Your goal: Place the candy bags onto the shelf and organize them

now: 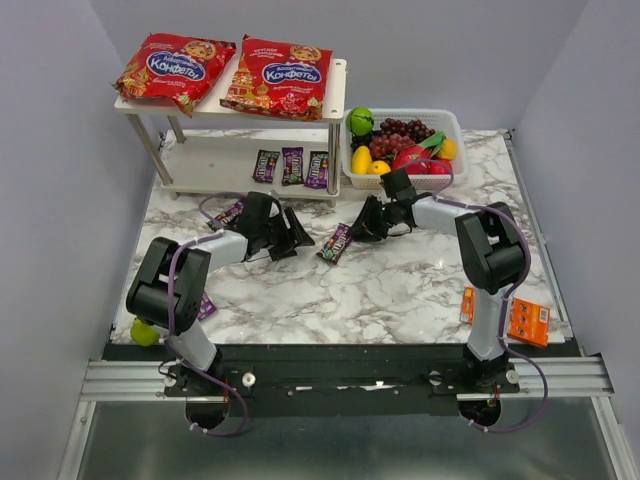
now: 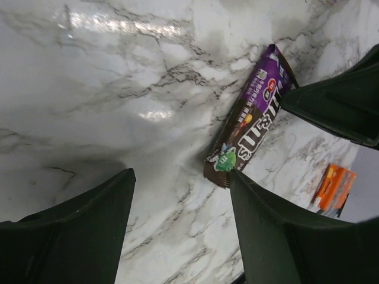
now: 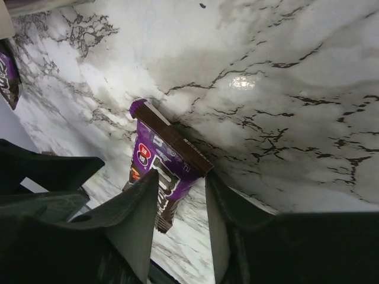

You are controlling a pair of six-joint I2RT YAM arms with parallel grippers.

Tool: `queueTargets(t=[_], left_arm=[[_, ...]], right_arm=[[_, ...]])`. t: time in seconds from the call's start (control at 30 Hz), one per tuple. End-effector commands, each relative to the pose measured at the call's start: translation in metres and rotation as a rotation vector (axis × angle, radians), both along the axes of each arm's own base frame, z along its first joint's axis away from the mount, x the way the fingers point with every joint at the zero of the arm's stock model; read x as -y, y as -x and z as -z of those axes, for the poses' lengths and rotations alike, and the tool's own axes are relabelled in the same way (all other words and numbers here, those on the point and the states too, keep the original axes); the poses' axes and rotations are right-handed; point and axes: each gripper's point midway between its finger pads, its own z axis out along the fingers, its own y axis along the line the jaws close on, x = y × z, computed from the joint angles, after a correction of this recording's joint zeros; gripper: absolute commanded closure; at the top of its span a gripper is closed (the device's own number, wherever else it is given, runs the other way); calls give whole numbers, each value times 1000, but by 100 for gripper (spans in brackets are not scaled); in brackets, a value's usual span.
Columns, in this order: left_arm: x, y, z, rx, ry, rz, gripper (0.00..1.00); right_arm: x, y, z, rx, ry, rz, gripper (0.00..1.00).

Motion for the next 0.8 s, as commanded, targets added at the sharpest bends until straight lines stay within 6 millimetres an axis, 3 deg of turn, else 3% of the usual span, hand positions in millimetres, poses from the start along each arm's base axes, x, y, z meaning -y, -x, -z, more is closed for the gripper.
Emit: queueTargets(t=[0.0, 0.17, 0.53, 0.77], left_arm=[[26, 13, 3, -55, 109, 5, 25], [30, 22, 7, -115, 135, -47, 24], [11, 60, 20, -236, 69, -268, 19], [26, 59, 15, -201, 121, -330, 22]], right_arm=[[-8, 16, 22, -85, 25, 13, 63], [-6, 35, 32, -143, 76, 56, 70], [6, 65, 44, -248, 157, 168, 67], [-4, 85, 46, -298, 159, 167, 65]])
